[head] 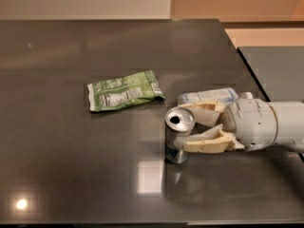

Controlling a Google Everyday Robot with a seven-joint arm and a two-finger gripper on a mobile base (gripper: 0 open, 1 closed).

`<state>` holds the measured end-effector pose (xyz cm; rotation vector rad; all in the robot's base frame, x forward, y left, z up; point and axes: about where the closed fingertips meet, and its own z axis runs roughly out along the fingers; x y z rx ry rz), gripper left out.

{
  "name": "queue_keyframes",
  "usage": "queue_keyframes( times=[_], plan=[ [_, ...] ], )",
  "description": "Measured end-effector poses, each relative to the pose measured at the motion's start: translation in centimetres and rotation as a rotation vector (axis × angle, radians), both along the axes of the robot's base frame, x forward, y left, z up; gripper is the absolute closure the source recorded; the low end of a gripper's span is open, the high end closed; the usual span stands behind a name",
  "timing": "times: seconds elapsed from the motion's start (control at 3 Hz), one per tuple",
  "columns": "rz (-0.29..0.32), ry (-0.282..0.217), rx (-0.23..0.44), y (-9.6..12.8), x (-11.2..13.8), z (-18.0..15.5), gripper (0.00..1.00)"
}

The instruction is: Place redbull can upright

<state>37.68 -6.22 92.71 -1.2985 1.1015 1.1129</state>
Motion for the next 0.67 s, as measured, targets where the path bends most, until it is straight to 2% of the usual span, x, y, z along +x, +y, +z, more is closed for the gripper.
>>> queue_keyframes(
  times=[0.33, 0.67],
  plan=[
    [0.005, 0.025, 0.022, -0.50, 0.27, -0.62, 1.00],
    [0.011, 0.052, 0.050, -0.92, 0.71, -1.00, 0.84]
  ],
)
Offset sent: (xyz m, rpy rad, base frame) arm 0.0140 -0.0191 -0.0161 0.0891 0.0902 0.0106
